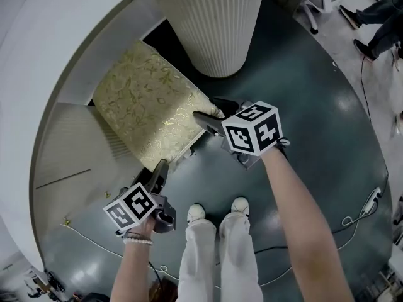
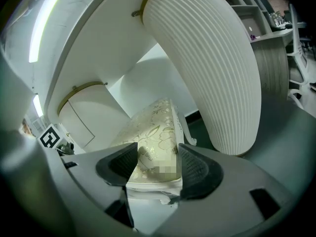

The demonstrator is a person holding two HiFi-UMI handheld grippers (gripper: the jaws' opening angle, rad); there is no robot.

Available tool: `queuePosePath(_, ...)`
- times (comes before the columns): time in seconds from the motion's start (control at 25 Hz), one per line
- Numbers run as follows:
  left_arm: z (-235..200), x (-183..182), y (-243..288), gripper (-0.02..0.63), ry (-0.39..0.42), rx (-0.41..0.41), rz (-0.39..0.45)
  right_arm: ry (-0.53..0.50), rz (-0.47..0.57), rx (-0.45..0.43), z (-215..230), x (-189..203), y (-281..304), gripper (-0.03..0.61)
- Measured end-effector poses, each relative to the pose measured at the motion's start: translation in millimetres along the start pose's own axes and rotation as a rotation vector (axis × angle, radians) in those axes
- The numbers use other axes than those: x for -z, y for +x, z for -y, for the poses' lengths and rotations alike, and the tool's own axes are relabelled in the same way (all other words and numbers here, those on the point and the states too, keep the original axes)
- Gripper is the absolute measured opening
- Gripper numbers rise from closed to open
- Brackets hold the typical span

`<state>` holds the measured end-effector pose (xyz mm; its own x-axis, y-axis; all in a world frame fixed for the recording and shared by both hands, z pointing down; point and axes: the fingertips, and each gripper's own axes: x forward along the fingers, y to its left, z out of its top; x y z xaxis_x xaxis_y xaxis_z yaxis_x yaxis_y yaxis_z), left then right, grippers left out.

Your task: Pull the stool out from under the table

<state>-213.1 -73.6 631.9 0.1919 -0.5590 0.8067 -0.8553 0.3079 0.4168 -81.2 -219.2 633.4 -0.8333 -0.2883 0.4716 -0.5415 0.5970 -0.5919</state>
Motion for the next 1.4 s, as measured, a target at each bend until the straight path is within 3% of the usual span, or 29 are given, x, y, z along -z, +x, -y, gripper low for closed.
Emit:
queuePosePath(1.0, -5.7, 3.5, 2.7, 0.276, 0.029, 0.017, -0.192, 0.025, -0.098, 0.089, -1.5, 9.1, -2.4, 0.276)
queuePosePath(1.12, -28.5, -18.8, 14.6, 0.276, 0.039, 0.008, -0.212, 0.044, -0.099, 0.095, 0.7, 2.5, 28.6, 0.276)
queuePosePath(1.28, -60.8, -58.1, 37.0, 0.276, 0.050, 0.056, -0.292, 0.087, -0.120, 0.162, 3.9, -12.5, 70.8, 0.276)
queuePosePath(1.4, -60.1, -59.9, 37.2, 0.276, 0.071, 0.066, -0.310, 0.100, -0.113, 0.184, 3.3, -11.8, 66.9, 0.276)
